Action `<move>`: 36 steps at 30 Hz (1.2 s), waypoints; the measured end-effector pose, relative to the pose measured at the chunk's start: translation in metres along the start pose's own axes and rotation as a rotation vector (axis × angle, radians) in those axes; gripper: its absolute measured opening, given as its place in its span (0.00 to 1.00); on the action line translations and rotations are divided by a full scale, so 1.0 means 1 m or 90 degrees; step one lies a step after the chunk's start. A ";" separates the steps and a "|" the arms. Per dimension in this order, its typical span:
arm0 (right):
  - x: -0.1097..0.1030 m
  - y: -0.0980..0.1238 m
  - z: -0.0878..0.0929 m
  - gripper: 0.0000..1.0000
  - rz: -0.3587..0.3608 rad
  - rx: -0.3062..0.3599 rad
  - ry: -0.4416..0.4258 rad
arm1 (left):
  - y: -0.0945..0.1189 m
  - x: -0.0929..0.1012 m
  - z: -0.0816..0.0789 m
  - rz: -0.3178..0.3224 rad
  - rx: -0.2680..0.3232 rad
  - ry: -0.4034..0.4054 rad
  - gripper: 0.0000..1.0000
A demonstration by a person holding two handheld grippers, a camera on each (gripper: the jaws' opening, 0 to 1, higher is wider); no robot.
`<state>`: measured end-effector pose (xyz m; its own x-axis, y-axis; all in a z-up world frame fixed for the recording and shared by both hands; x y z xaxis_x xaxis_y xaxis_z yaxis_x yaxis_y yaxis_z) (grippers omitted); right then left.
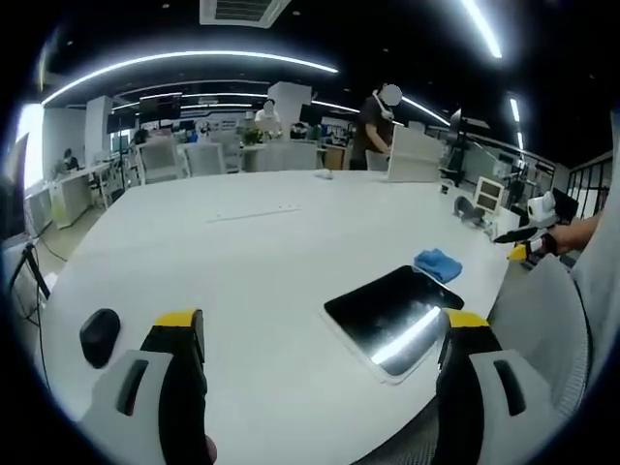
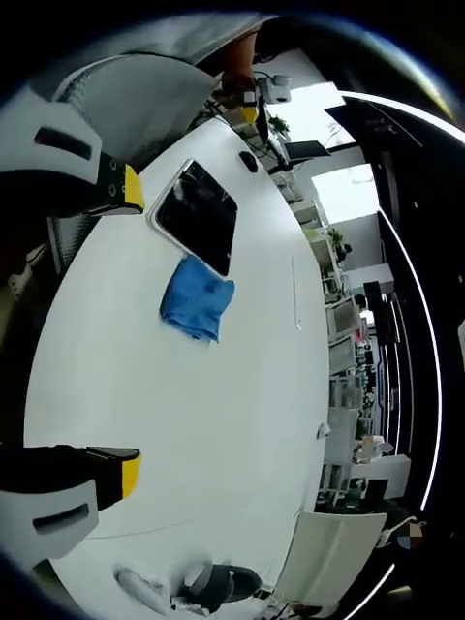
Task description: Wipe the mirror surface with the cleaning cloth until all visible marks leave the cleaned area.
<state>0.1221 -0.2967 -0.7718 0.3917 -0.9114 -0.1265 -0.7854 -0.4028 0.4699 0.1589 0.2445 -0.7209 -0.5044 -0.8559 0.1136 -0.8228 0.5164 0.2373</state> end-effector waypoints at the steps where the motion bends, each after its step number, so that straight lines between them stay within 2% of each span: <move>1: 0.000 0.000 0.000 0.98 0.001 0.000 0.000 | 0.000 0.000 0.000 0.000 0.000 0.000 0.99; 19: -0.003 -0.007 -0.006 0.98 -0.005 0.008 0.000 | 0.009 -0.002 -0.002 -0.011 0.005 -0.002 0.99; 21: -0.002 -0.007 -0.008 0.98 0.004 0.021 -0.008 | 0.009 -0.002 -0.003 -0.012 0.005 -0.002 0.99; 36: 0.003 0.000 -0.007 0.98 0.010 0.013 -0.001 | 0.005 -0.001 -0.012 -0.002 0.009 -0.015 0.99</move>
<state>0.1262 -0.2990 -0.7662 0.3779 -0.9179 -0.1210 -0.8015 -0.3898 0.4535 0.1589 0.2478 -0.7086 -0.5083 -0.8564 0.0904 -0.8276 0.5148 0.2239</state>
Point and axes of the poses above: the point that each gripper's makers call its tool centre point, and the gripper's own axes: y roughly backward along the fingers, x roughly to its right, z roughly out of its underside, the point moved 8 cm from there along y, roughly backward along the fingers, and after that the axes turned 8 degrees about x, right-handed, at the moved point
